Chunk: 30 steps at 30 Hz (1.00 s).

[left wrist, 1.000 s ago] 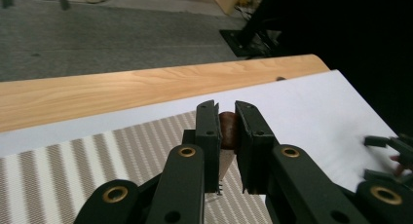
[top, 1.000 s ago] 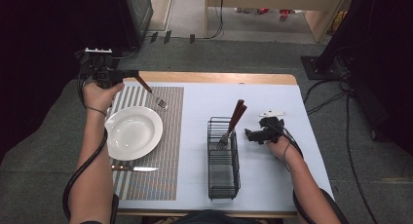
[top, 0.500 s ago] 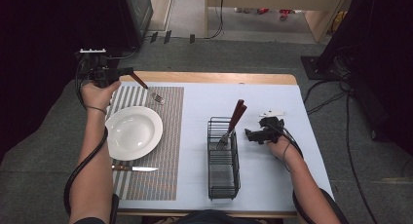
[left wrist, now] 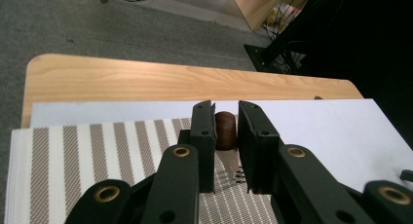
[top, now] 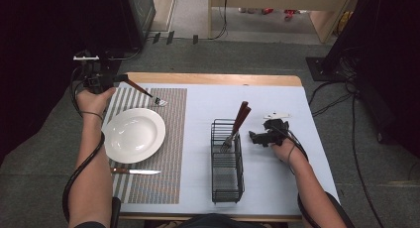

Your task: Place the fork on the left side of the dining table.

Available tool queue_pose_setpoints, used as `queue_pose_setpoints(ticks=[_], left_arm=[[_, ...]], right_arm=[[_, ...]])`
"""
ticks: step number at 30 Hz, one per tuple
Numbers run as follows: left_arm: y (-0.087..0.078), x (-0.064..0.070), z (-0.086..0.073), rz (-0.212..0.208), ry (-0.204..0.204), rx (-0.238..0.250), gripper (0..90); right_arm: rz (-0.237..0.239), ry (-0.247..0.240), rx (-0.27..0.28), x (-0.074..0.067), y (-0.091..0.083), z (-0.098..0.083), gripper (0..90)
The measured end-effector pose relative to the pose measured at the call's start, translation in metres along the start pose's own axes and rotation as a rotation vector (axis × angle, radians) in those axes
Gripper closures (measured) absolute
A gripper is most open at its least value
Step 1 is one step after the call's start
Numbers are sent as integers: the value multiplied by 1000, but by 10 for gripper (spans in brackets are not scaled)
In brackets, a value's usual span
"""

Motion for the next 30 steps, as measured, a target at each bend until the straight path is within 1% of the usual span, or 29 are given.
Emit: queue_pose_setpoints(ticks=[3,8,10,11,12,13,14,17,20,24,25,30], left_arm=[[0,-9,-4,4,-20,-8,772],[0,-22,-9,-10,-52,-14,763],[1,-27,-12,1,-58,-19,745],[3,-32,-14,14,-58,-27,738],[3,-32,-14,14,-58,-27,734],[4,-37,-16,15,-70,-30,730],[4,-37,-16,15,-70,-30,725],[7,-43,-20,15,-85,-38,712],[9,-49,-24,9,-107,-41,703],[13,-56,-30,5,-127,-47,688],[14,-59,-33,-1,-139,-48,687],[16,-63,-37,2,-143,-57,671]], right_arm=[[0,-1,1,0,0,0,0],[0,-1,0,0,0,0,0],[0,0,0,0,0,0,0],[0,-1,1,0,0,0,0],[0,-1,0,0,0,0,0],[0,0,1,0,0,0,0],[0,0,1,0,0,0,0],[0,0,0,0,0,0,0],[0,-1,0,0,0,0,0],[0,0,0,0,0,0,0],[0,0,0,0,0,0,0],[1,0,0,0,0,0,0]])
Point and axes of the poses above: each handheld gripper's, and its own axes: y roughly forward along the jaws, z roughly out of its top, x roughly to its right, the point moved 5 cm from there along y, roughly forward along the jaws, and after that the axes turned 4 degrees about -x, right-handed, at the moved point
